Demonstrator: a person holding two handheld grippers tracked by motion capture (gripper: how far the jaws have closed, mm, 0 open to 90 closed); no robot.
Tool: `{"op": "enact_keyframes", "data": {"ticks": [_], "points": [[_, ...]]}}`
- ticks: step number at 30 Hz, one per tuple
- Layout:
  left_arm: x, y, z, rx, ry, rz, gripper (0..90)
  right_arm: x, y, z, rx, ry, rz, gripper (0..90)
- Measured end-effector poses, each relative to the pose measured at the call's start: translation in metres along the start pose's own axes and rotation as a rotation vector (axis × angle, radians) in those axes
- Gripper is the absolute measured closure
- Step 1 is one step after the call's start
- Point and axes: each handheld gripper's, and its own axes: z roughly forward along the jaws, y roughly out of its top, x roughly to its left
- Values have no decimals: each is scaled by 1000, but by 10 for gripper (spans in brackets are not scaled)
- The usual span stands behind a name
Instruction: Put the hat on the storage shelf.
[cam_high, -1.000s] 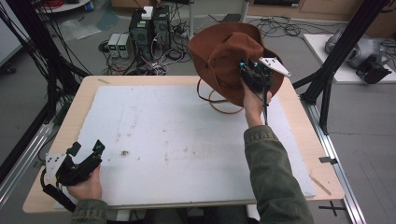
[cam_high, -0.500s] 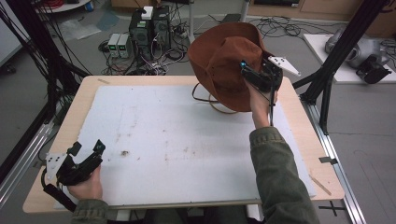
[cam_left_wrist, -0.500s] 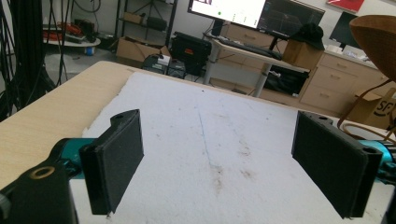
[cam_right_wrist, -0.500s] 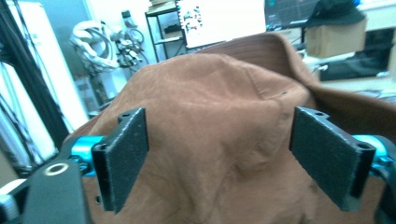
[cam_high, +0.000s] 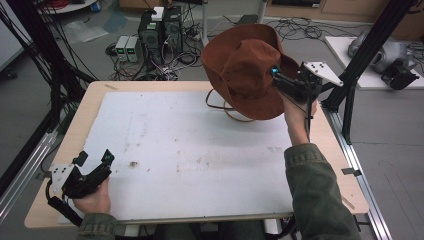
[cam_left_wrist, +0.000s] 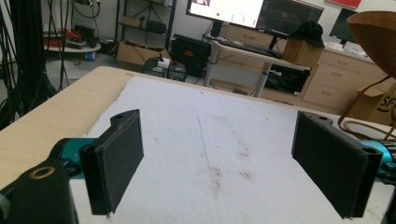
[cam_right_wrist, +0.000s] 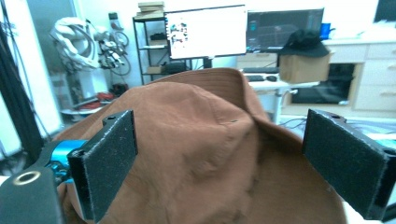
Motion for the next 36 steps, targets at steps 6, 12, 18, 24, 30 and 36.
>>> {"op": "enact_keyframes", "data": {"ticks": [6,12,18,24,30,36], "points": [[0,1,-1,-4,2,0,168,-5,-3,-40,-18,-22,-46,101],[-1,1,-1,-10,3,1,169,-2,-12,-78,-42,-22,-66,101],[-2,2,-3,-20,14,30,169,0,-28,-103,-61,-42,-81,101],[-4,3,-2,-19,16,54,169,-2,-61,-119,-53,-69,-45,101],[-3,2,-2,-18,19,58,168,-12,-110,-126,18,-99,-3,101],[-3,2,-1,-20,24,61,168,-19,-144,-129,64,-126,-9,101]]}}
